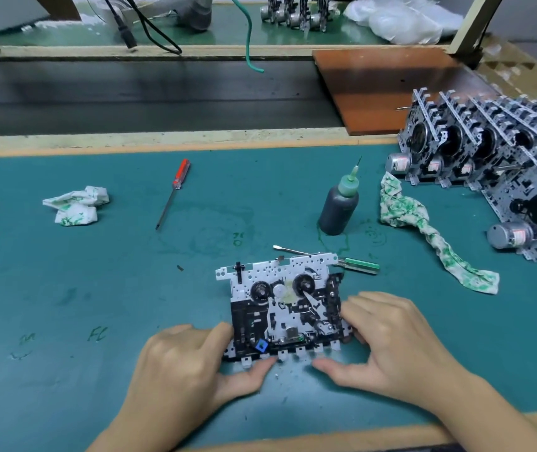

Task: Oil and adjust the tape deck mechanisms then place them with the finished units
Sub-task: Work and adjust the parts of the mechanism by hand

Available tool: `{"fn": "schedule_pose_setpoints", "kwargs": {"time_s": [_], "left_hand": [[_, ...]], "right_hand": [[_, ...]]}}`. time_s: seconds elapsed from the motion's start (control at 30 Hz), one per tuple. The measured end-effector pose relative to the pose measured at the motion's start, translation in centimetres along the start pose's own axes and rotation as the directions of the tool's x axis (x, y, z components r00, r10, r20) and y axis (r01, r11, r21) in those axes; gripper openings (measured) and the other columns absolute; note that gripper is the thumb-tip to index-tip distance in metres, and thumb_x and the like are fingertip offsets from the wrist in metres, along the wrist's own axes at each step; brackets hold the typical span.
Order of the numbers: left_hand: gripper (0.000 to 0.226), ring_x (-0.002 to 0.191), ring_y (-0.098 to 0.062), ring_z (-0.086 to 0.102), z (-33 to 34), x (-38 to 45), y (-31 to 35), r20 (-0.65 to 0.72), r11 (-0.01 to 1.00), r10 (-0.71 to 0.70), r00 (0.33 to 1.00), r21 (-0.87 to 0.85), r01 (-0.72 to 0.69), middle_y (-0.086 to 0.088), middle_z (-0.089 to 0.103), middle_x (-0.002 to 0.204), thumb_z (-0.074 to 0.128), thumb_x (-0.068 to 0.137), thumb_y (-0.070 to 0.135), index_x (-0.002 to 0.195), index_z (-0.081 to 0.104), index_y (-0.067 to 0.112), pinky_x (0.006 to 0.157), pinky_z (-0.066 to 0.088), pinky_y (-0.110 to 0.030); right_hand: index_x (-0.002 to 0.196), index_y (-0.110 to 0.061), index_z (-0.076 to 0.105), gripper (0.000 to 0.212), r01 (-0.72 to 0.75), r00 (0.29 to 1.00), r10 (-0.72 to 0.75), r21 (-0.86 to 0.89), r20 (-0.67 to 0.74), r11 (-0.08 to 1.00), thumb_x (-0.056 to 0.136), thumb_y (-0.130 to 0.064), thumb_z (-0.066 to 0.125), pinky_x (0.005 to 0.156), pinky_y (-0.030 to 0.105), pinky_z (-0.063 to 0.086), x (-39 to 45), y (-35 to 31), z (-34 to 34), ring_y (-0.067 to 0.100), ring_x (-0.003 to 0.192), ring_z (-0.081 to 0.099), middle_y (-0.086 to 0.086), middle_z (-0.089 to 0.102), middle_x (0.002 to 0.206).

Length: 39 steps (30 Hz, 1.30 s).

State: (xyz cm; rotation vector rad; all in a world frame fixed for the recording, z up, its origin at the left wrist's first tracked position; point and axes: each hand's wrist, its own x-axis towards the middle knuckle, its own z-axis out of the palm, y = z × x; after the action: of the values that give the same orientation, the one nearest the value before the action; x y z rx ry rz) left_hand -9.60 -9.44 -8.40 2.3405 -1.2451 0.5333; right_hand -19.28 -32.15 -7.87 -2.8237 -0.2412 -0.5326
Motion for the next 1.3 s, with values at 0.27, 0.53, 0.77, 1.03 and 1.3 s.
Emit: {"fn": "schedule_pose_setpoints", "kwargs": {"time_s": [0.27,0.53,0.77,1.03,1.3], "left_hand": [[0.065,0.029,-0.018,0.031,0.0,0.3,-0.1,-0.011,0.999,0.043,0.999,-0.008,-0.043,0.000,0.029,0.036,0.056,0.079,0.067,0.044,0.043,0.013,0.038,0.028,-0.018],[0.064,0.026,-0.016,0.032,0.3,0.7,0.9,-0.062,0.995,-0.069,0.996,0.062,0.073,0.001,0.028,0.033,0.059,0.066,0.070,0.041,0.038,0.014,0.038,0.028,-0.018],[0.063,0.027,-0.015,0.034,0.4,0.8,1.1,-0.054,0.990,-0.120,0.991,0.067,0.124,0.000,0.028,0.032,0.060,0.063,0.070,0.043,0.038,0.015,0.035,0.027,-0.020],[0.070,0.027,-0.015,0.035,-0.2,1.1,0.6,0.058,0.997,-0.046,0.997,-0.053,0.049,0.002,0.031,0.033,0.055,0.059,0.081,0.045,0.041,0.014,0.035,0.030,-0.020],[0.067,0.027,-0.015,0.034,-0.1,0.6,0.9,0.004,0.996,-0.052,0.999,-0.078,0.052,0.003,0.030,0.032,0.052,0.075,0.073,0.044,0.042,0.014,0.036,0.031,-0.016]], "right_hand": [[0.054,-0.013,0.040,0.052,0.005,1.000,-0.005,0.003,0.005,1.000,0.073,-0.058,0.059,0.047,0.026,0.027,0.0,0.3,0.1,0.016,0.046,0.033,-0.002,0.037,0.050],[0.053,-0.011,0.042,0.058,-0.002,1.000,0.002,0.046,0.021,0.999,0.068,-0.063,0.061,0.043,0.027,0.032,-0.1,0.3,-0.1,0.018,0.045,0.037,-0.002,0.039,0.049],[0.053,-0.012,0.041,0.056,-0.013,1.000,0.012,0.044,0.021,0.999,0.067,-0.062,0.061,0.045,0.028,0.030,-0.1,0.1,-0.3,0.018,0.044,0.036,-0.002,0.039,0.049],[0.052,-0.015,0.039,0.055,-0.063,0.997,0.063,-0.005,-0.049,0.998,0.071,-0.063,0.057,0.049,0.024,0.022,0.0,-0.3,-0.1,0.017,0.042,0.036,-0.003,0.037,0.047],[0.052,-0.012,0.041,0.054,-0.060,0.998,0.059,0.058,0.018,0.997,0.070,-0.059,0.059,0.042,0.026,0.033,0.1,-0.2,-0.5,0.018,0.043,0.037,-0.002,0.039,0.047]]}}
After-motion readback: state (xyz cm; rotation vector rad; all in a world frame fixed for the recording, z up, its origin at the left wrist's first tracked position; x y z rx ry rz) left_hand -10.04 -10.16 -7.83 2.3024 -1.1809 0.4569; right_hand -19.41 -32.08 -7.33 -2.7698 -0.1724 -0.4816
